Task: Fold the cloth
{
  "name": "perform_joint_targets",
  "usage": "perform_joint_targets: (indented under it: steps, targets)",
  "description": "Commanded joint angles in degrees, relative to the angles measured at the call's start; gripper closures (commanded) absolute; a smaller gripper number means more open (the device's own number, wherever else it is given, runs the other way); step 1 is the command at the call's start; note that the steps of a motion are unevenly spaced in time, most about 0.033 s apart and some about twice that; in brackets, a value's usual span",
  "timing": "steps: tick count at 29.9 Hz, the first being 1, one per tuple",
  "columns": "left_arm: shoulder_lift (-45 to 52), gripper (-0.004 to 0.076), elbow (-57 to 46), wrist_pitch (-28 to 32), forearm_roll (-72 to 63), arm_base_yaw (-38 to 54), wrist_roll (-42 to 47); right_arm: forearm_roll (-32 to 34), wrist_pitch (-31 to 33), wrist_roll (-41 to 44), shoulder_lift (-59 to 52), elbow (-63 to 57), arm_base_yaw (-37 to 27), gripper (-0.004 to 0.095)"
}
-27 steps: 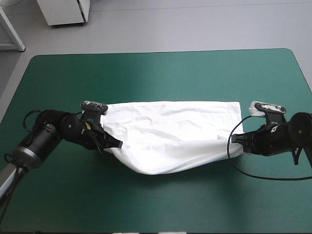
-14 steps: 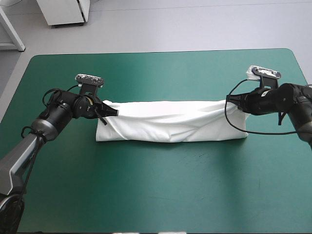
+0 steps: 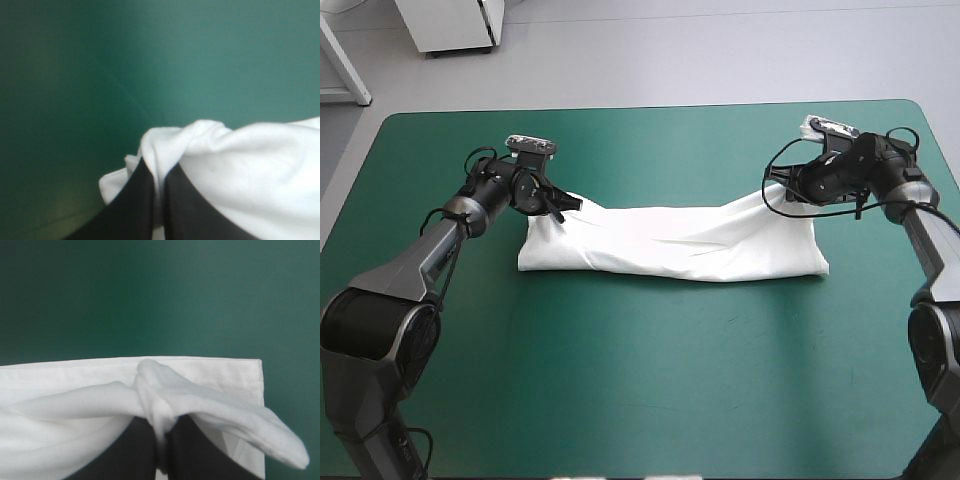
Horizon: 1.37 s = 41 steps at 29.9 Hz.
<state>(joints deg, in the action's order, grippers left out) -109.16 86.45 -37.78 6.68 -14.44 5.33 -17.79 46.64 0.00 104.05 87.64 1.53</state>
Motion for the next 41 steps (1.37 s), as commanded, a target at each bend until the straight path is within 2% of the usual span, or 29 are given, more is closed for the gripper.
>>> perform_joint_targets:
  steps: [1, 4, 6, 8, 11, 14, 16, 19, 22, 29, 33, 35, 37, 41]
  targets:
    - [0.8, 0.0733, 2.4, 0.6, 0.3, 0.3, 0.4, -0.4, 0.5, -0.7, -0.4, 3.7, -0.1, 0.0926]
    - [-0.6, 0.0731, 2.4, -1.3, 0.3, 0.5, 0.4, -0.3, 1.6, -1.6, 1.2, 3.8, -0.1, 0.0921]
    - [-0.8, 0.0709, 2.4, -2.5, -0.2, 0.7, 0.4, -0.6, 1.6, -2.9, 1.6, 3.8, -0.1, 0.088]
    - [-0.8, 0.0664, 2.5, -3.4, -0.6, 1.1, 0.2, -0.5, 1.4, -3.6, 1.6, 3.8, -0.1, 0.0764]
    - [-0.7, 0.0581, 3.1, -5.1, -2.0, 1.6, -0.1, -0.5, 1.4, -3.6, 1.6, 4.1, -0.1, 0.0497]
    - [-0.7, 0.0488, 4.7, -8.4, -4.2, 2.2, -1.3, -0.9, 3.0, -3.2, 1.6, 4.1, -0.1, 0.0312]
    - [-0.7, 0.0433, 6.5, -11.5, -5.0, 2.4, -2.2, -0.7, 4.7, -3.1, 1.6, 4.1, -0.1, 0.0304]
    - [-0.7, 0.0369, 9.8, -14.7, -5.0, 2.4, -4.1, -0.6, 7.2, -3.1, 1.6, 4.7, -0.1, 0.0357]
    - [-0.7, 0.0345, 13.3, -17.1, -5.2, 2.4, -5.7, -0.3, 9.0, -3.2, 1.5, 5.8, -0.1, 0.0405]
    - [-0.1, 0.0346, 21.8, -24.1, -6.4, 2.4, -8.1, 2.6, 12.7, -3.0, -0.3, 11.1, -0.1, 0.0424]
    - [1.9, 0.0363, 23.7, -25.5, -14.1, 2.2, -13.5, 3.1, 13.8, -2.7, -2.8, 12.7, -0.1, 0.0424]
    - [2.6, 0.052, 23.7, -25.3, -19.0, 1.8, -16.6, 3.1, 13.9, -2.7, -4.0, 12.7, -0.1, 0.0424]
    - [2.9, 0.0729, 23.7, -25.3, -20.5, 0.6, -19.9, 3.3, 14.2, -2.4, -4.9, 12.5, -0.1, 0.0424]
    - [3.0, 0.0733, 23.8, -25.2, -25.0, -2.4, -22.5, 4.1, 14.9, -1.6, -6.3, 12.5, -0.1, 0.0424]
